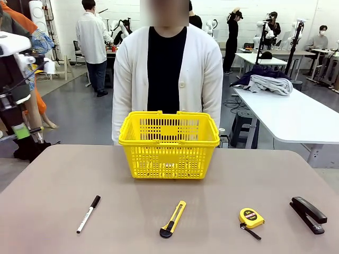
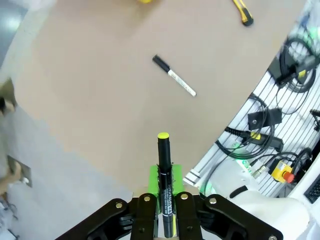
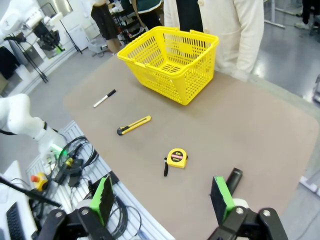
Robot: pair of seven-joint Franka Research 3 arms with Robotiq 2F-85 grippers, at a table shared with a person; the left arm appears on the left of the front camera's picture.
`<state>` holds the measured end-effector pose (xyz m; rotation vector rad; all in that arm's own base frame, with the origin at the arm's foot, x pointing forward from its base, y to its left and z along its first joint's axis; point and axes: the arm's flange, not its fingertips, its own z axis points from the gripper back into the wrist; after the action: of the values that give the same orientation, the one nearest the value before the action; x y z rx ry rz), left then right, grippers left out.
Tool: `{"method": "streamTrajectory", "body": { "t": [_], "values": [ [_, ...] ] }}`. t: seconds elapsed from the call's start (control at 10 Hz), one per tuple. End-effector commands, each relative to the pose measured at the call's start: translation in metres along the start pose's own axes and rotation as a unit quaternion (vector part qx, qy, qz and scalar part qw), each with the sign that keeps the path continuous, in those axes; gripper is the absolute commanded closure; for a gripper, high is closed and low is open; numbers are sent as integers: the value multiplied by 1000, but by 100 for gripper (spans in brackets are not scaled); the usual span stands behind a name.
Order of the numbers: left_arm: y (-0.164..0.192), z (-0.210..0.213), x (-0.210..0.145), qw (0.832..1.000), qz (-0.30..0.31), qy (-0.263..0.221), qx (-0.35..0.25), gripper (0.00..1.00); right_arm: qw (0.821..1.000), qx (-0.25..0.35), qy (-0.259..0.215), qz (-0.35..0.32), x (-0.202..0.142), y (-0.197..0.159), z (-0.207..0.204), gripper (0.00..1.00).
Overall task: Place the items the person wants into the basket.
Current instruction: Pick up the item the person points to and place it in the Market Basket.
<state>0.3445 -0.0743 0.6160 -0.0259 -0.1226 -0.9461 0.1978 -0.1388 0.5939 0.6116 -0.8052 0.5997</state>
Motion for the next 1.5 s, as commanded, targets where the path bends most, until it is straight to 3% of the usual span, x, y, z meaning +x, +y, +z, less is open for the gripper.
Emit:
{"method": "streamTrajectory", "body": {
  "t": [0.0, 0.3, 0.6, 1.0, 1.1, 1.4],
  "values": [
    [38, 1, 100, 990, -138, 25, 3, 89, 1000, 11, -7, 5, 1, 0, -2, 0],
    [68, -30, 228, 967, -253, 37, -8, 89, 1000, 11, -7, 5, 1, 0, -2, 0],
    [77, -54, 307, 953, -302, 24, 5, 89, 1000, 11, -7, 5, 1, 0, -2, 0],
    [55, -88, 361, 947, -319, -21, 7, 89, 1000, 11, -7, 5, 1, 0, -2, 0],
    [52, -102, 366, 950, -308, -25, 33, 89, 1000, 11, -7, 5, 1, 0, -2, 0],
    [48, -138, 379, 954, -298, -34, 19, 89, 1000, 11, -7, 5, 1, 0, -2, 0]
  ]
}}
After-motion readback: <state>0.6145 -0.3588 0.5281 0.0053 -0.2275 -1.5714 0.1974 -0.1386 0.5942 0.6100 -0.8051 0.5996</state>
